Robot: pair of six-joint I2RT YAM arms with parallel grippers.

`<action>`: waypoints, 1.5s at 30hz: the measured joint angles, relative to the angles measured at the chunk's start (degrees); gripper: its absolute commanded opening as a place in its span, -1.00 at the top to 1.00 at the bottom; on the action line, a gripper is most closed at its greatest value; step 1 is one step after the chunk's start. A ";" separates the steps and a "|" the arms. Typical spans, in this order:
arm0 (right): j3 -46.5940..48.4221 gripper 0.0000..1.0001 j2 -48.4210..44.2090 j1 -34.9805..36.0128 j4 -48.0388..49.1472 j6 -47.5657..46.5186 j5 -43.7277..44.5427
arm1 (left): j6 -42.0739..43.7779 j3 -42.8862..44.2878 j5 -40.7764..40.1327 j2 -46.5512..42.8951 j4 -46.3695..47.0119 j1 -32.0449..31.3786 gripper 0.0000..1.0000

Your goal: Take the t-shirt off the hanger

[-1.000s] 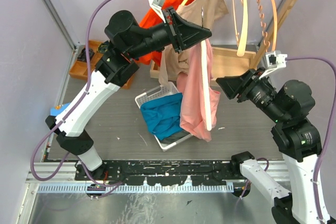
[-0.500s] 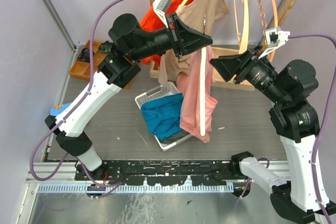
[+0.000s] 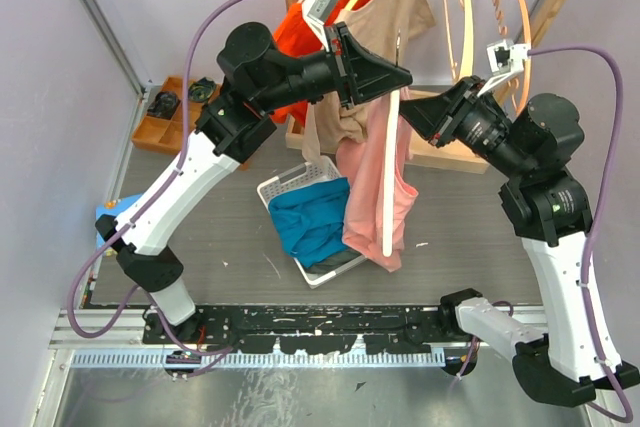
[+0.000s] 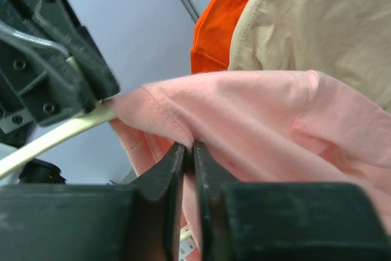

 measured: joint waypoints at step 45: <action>-12.26 0.99 -1.53 0.04 -4.79 0.31 19.56 | 0.20 6.36 11.89 0.74 4.33 6.91 1.00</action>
